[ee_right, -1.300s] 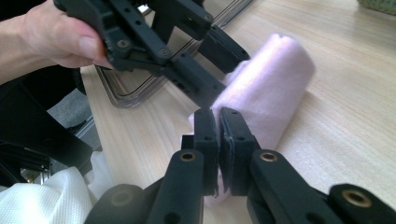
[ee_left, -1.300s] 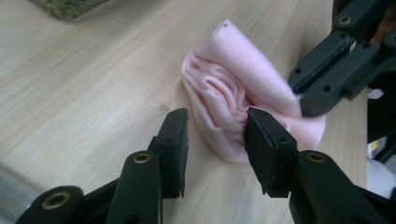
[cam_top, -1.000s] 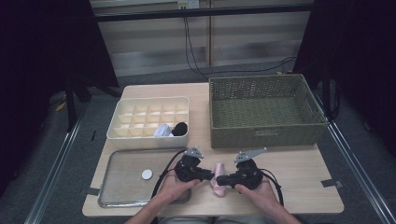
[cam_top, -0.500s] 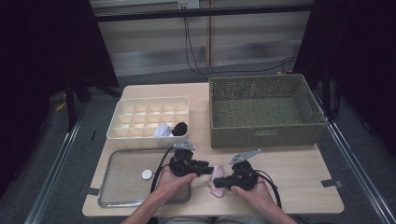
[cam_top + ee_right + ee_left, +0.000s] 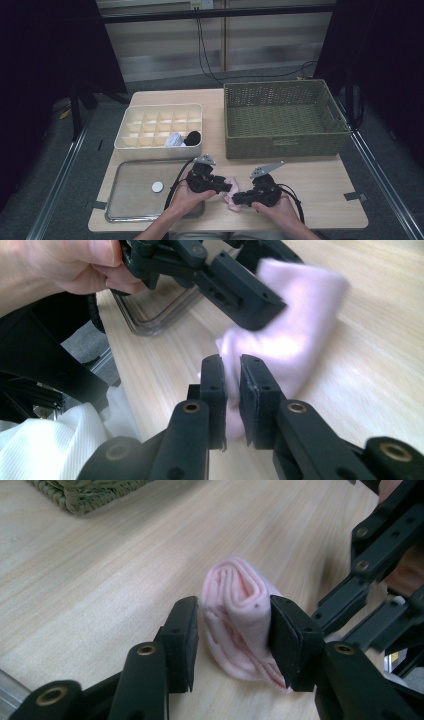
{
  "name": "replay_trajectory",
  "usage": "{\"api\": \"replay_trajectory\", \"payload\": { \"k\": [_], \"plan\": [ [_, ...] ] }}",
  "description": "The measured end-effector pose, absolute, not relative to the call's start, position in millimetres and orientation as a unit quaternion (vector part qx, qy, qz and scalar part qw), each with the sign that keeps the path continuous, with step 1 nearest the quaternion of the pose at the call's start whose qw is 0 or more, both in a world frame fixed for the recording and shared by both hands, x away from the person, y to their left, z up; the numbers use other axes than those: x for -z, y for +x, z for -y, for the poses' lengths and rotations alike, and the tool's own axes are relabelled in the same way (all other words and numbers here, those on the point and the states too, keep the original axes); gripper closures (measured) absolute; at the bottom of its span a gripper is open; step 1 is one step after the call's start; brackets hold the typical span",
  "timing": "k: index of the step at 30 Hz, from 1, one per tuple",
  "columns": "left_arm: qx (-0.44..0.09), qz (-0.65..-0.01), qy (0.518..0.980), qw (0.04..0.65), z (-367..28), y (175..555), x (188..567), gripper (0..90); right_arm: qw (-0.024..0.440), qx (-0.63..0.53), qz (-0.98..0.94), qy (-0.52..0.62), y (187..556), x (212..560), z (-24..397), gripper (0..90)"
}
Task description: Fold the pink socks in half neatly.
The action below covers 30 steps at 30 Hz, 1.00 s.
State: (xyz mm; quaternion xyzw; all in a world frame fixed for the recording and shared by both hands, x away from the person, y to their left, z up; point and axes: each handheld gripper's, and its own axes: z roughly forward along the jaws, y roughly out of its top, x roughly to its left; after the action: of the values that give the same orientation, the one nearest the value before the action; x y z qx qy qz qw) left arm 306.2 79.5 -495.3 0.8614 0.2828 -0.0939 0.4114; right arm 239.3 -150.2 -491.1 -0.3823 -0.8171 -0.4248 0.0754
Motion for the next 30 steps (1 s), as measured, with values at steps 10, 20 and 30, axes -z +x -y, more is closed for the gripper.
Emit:
{"api": "replay_trajectory", "payload": {
  "k": [10, 20, 30],
  "plan": [
    [0.127, -0.286, 0.855, 0.414, -85.1, 307.9, 501.9, 53.4, 0.057, 0.399, 0.824, -0.398, 238.8, 494.6, 152.8, 83.5],
    [0.141, -0.269, 0.857, 0.416, -82.4, 305.5, 503.3, 53.0, 0.051, 0.395, 0.828, -0.395, 238.4, 496.0, 152.6, 84.6],
    [0.148, -0.245, 0.861, 0.420, -78.4, 300.2, 498.1, 69.3, 0.055, 0.398, 0.825, -0.398, 240.8, 496.9, 153.5, 84.9]
  ]
}}
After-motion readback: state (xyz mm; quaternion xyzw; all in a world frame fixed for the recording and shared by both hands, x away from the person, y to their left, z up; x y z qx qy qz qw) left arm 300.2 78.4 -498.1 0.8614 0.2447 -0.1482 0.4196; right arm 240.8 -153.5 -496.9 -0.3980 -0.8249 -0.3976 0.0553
